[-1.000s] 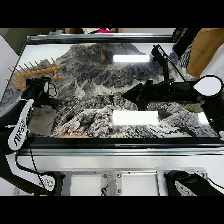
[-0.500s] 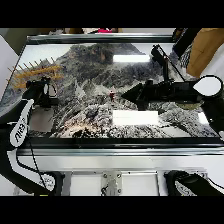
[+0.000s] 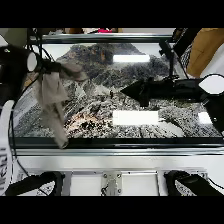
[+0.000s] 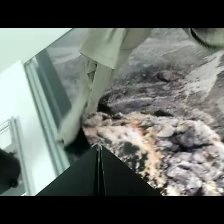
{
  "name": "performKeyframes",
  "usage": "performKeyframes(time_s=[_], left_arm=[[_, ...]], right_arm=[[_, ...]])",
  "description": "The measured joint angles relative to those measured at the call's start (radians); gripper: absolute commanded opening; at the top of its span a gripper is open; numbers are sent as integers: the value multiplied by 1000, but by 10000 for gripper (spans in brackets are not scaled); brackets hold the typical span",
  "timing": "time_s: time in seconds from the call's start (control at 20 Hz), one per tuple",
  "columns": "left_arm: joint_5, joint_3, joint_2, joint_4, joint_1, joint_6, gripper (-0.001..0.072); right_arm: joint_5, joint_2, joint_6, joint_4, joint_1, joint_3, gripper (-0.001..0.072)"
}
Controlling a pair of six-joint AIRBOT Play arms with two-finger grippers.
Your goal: Fold the clothes and pants, and hang the long-sleeved shirts on hangers.
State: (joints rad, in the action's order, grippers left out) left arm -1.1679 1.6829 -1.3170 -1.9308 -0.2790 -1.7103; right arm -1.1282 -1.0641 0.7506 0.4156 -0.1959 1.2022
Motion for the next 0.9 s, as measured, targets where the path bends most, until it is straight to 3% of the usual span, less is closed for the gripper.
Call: performKeyframes(time_s=[0.15,0.35,0.65,0.7,0.75,0.8,0.9], left_arm=[[12,100,115,0,-198,2,11],[37,166,190,0,-430,2,11],[2,110,92,154,-507,2,14],[18,79,58,195,-492,6,266],[43,47,22,235,-473,6,646],[69,17,-18,281,-445,6,705],[103,-18,-94,397,-364,6,706]], right_arm=[[56,44,68,74,80,34,20],[134,126,234,215,226,54,20],[168,186,373,324,382,60,20],[169,187,380,331,393,60,21],[172,186,386,335,400,60,21],[174,184,393,341,406,60,21],[175,178,396,346,412,60,21]])
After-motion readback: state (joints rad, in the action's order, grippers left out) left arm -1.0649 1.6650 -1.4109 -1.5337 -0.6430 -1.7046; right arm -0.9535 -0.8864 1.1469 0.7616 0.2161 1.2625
